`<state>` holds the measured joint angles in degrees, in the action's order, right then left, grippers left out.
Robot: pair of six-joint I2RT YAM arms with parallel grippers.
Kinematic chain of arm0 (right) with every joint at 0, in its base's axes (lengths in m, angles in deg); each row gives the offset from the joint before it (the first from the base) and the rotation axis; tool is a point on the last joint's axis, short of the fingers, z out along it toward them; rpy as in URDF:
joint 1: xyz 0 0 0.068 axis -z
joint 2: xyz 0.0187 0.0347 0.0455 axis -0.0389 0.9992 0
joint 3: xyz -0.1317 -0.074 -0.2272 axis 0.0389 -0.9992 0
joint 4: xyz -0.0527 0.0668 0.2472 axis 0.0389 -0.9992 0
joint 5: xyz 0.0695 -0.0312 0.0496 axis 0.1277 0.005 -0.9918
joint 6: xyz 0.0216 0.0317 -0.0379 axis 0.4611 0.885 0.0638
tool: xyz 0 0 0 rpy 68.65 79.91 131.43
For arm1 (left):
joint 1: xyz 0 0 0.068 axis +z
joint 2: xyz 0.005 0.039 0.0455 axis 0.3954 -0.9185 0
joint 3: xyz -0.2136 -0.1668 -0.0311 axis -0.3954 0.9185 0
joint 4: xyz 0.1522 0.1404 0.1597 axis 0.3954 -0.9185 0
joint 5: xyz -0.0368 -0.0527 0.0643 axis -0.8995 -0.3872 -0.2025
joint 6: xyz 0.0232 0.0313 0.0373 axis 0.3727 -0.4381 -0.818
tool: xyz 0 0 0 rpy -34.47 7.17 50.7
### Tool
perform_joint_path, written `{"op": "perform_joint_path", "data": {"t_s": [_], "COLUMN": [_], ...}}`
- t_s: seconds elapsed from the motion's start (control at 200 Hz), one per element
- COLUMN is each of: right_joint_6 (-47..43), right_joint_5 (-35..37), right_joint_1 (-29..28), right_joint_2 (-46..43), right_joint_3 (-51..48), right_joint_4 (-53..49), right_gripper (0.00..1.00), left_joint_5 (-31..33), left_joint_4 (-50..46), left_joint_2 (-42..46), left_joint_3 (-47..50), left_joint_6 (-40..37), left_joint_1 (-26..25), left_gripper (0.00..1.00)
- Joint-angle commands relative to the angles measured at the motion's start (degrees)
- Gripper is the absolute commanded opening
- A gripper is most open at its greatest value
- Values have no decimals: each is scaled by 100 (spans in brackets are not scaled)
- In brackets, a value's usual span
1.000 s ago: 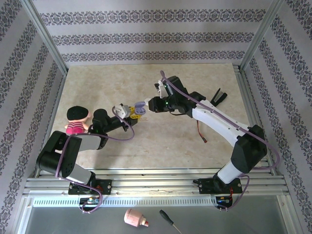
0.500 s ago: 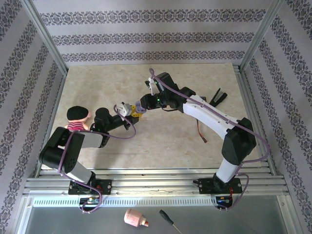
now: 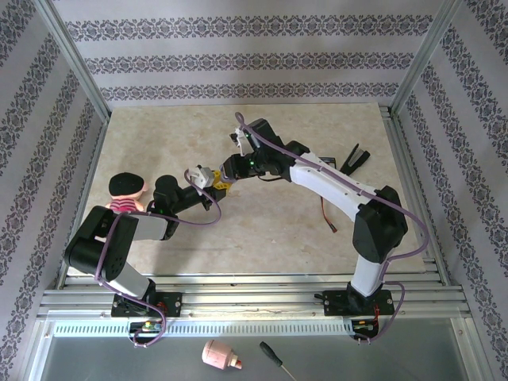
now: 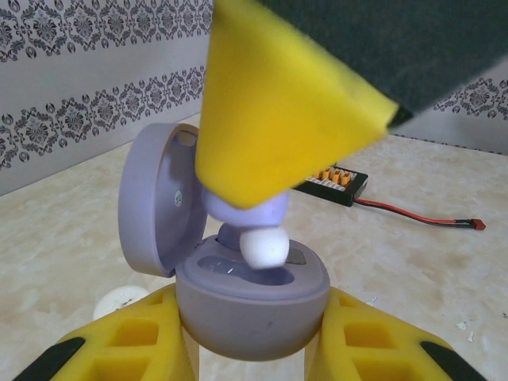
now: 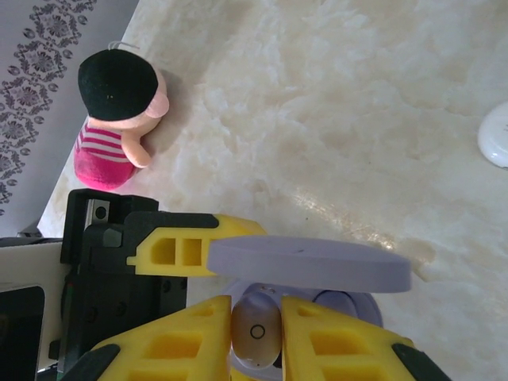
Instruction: Insert wireless bluetooth earbuds into charging case
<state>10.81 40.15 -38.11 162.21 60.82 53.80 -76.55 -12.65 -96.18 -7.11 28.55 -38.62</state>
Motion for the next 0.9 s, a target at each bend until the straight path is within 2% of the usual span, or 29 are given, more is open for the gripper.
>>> {"op": "perform_joint_path", "data": {"t_s": [0.0,0.335,0.6,0.749,0.894], "right_joint_6": [-65,-13,-145,-224,-212], "right_joint_5": [-119,-145,197,383,517], "right_joint_1": [-87,-133,-92,40,263], "right_joint_2": [120,131,-441,-890,-706], "right_joint_3": [158,133,-133,-390,-234], "right_joint_4": [26,27,76,269,205], "right_gripper": [21,22,54,60,64], "left_joint_5": [-14,75,137,112,51], "left_joint_4": [388,415,484,568,617], "left_joint_2": [-89,-40,-93,-75,-96], "left_joint_3": [-150,-124,-95,-59,-37], "left_joint_6": [150,182,184,175,258], "left_joint_1": [-60,-60,-58,-59,-61], "left_gripper": [19,17,17,17,17]}}
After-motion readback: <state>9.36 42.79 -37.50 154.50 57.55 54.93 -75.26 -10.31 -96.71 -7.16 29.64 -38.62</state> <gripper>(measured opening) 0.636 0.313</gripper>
